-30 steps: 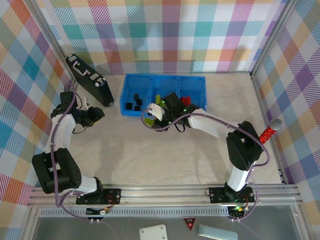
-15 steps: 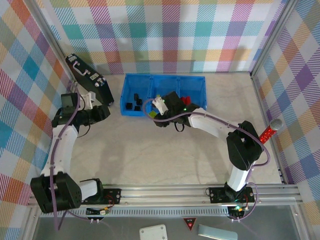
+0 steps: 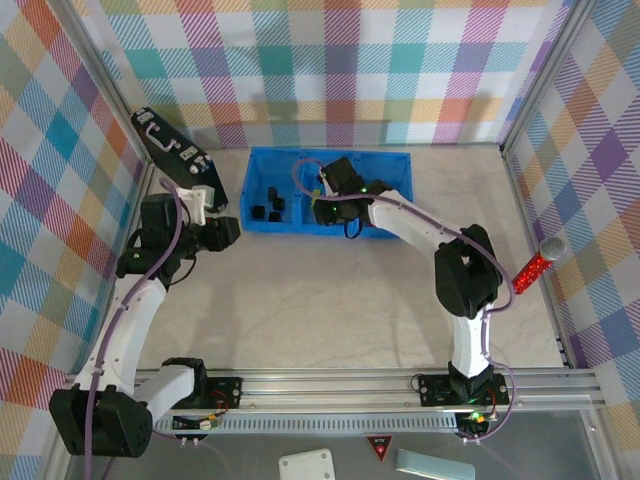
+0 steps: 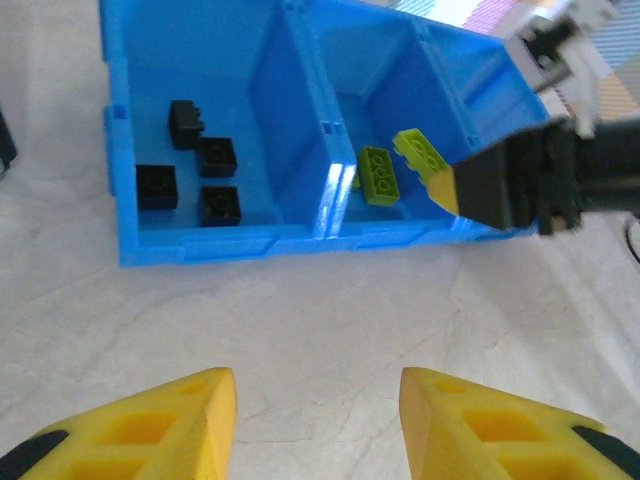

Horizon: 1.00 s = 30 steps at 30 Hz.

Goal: Sort the legos into containers by color
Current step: Place the lego in the container.

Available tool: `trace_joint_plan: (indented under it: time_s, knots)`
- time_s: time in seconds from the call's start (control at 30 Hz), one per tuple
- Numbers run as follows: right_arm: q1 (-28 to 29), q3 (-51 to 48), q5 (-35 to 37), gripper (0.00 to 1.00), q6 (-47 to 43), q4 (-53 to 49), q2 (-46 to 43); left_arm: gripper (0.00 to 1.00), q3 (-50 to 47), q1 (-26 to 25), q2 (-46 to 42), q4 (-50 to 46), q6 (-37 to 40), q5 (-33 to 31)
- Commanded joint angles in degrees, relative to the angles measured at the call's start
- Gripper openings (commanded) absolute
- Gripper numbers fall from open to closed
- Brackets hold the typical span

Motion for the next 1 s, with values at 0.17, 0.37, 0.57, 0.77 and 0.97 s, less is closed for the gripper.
trace_joint_plan:
  time_s: [0.17,0.37,0.57,0.77,0.97]
  knots:
    - [-1.4,15.2,7.1,0.22,6.3,-7.1,10.8,0.47,-5.0,-3.4,-6.2,8.4,5.8,1.4]
    - [-2.0,28.1,9.4,0.24,6.6,-10.3,20.4,0.56,-8.6,-5.7,-8.2,13.3,8.6,2.5]
    - [-3.1,37.8,10.8,0.24,6.8,-11.8,28.7,0.6,-10.1,-6.6,-9.8,14.3,10.9,5.1]
    - [-3.7,40.7,12.5,0.24,5.9,-8.9,32.7,0.6,-10.2,-7.1,-9.5,13.9,13.2,11.4]
    - [-4.6,44.2,13.8,0.27,5.5,-7.1,36.4,0.6,-11.0,-7.5,-10.2,14.8,14.4,12.9]
